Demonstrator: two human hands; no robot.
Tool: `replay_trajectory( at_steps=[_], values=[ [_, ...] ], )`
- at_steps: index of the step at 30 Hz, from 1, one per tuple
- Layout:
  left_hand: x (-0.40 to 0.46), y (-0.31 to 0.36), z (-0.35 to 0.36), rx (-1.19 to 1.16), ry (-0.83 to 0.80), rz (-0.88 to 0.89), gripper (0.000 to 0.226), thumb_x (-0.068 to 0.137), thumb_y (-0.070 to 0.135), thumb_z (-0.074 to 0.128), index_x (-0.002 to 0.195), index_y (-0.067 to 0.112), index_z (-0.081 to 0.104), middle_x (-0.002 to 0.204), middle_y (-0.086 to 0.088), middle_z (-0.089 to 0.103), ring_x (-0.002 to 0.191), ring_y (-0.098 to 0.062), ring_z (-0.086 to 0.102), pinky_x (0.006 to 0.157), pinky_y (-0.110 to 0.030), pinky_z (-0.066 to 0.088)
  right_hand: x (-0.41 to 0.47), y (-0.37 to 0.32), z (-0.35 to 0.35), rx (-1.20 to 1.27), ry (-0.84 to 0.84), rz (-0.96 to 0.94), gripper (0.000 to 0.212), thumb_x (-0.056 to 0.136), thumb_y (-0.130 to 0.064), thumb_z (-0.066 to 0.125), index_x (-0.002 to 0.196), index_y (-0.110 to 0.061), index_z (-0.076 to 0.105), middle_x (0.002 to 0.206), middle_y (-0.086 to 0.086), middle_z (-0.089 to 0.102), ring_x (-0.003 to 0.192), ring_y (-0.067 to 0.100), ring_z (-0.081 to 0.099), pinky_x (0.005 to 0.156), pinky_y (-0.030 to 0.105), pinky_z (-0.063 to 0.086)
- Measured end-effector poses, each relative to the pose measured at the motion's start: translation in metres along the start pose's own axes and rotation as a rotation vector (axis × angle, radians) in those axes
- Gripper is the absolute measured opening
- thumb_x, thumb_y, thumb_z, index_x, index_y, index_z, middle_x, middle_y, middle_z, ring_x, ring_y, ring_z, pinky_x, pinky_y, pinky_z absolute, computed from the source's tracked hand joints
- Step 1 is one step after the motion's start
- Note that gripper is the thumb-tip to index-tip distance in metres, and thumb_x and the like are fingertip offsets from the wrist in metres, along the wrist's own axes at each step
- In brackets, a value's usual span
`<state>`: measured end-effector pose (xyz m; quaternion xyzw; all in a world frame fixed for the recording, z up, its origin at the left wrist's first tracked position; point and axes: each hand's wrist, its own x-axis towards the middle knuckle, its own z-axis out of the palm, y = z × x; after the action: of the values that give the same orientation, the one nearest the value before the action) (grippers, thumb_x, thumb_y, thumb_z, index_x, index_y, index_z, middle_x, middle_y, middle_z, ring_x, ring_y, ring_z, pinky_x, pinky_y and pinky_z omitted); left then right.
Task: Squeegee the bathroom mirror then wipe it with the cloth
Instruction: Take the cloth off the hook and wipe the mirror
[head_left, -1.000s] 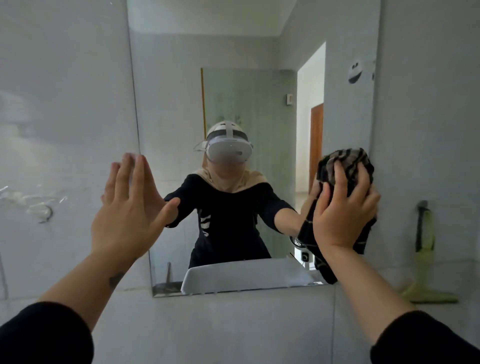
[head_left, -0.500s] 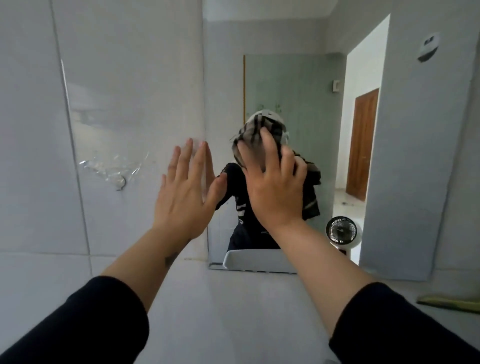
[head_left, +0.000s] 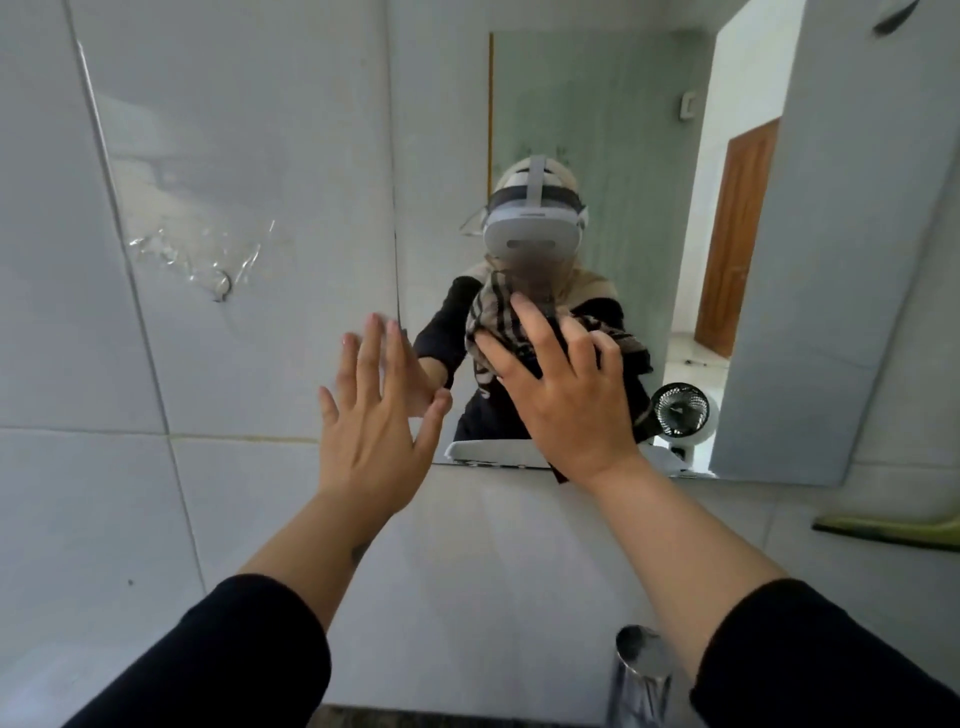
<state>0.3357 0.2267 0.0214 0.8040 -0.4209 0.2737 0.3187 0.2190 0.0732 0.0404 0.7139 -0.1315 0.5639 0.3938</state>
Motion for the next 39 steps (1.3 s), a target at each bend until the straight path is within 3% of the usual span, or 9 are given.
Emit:
replay_trajectory(
  at_steps=[10,17,22,30,36,39],
  values=[
    [0.002,0.005,0.01,0.033,0.005,-0.012,0.093,0.089,0.066,0.031,0.147,0.015,-0.02,0.157,-0.002,-0.024,0.144,-0.022,-0.023,0.117,-0.049,0.005,-0.067,0.107,-0.023,-0.023,-0.105,0.321,0.04,0.096,-0.035,0.047,0.136,-0.032,0.037,0.143,0.006,0.028,0.11,0.031,0.038,0.09,0.045,0.035],
    [0.001,0.009,0.011,0.068,0.039,-0.04,0.096,0.084,0.068,0.035,0.148,0.017,-0.015,0.159,0.003,-0.017,0.145,-0.02,-0.017,0.115,-0.049,0.017,-0.123,0.145,-0.029,-0.049,-0.044,0.59,0.035,0.101,-0.036,0.031,0.133,-0.025,0.039,0.141,0.01,0.028,0.107,0.034,0.037,0.088,0.048,0.042],
    [-0.002,0.015,0.01,0.079,0.078,-0.061,0.085,0.089,0.063,0.031,0.149,0.02,-0.012,0.159,0.006,-0.013,0.146,-0.019,-0.011,0.11,-0.054,0.027,-0.149,0.123,-0.025,-0.056,-0.093,0.493,0.036,0.101,-0.035,0.031,0.135,-0.025,0.036,0.142,0.013,0.027,0.107,0.035,0.036,0.088,0.048,0.037],
    [-0.002,0.012,0.012,0.053,0.094,-0.039,0.077,0.09,0.063,0.012,0.15,0.02,-0.01,0.16,0.006,-0.013,0.146,-0.017,-0.012,0.113,-0.047,0.022,-0.132,0.074,-0.01,-0.042,-0.057,-0.015,0.05,0.086,-0.029,0.064,0.132,-0.033,0.043,0.138,0.005,0.035,0.107,0.03,0.041,0.085,0.045,0.036],
    [-0.006,-0.012,0.006,0.015,0.066,0.113,0.064,0.098,0.05,0.018,0.151,0.021,-0.005,0.16,0.005,-0.011,0.146,-0.014,-0.012,0.115,-0.034,0.008,-0.092,0.011,-0.001,0.069,-0.051,-0.284,0.048,0.094,-0.013,0.041,0.138,-0.033,0.046,0.141,0.004,0.037,0.109,0.026,0.044,0.086,0.043,0.037],
    [-0.015,-0.029,0.0,0.02,0.056,0.141,0.061,0.098,0.047,0.019,0.151,0.023,0.0,0.161,0.001,-0.003,0.147,-0.017,-0.005,0.119,-0.044,0.011,-0.073,-0.026,0.005,0.102,-0.052,-0.309,0.046,0.094,-0.016,0.046,0.138,-0.032,0.047,0.142,0.005,0.04,0.11,0.027,0.044,0.086,0.043,0.038]
  ],
)
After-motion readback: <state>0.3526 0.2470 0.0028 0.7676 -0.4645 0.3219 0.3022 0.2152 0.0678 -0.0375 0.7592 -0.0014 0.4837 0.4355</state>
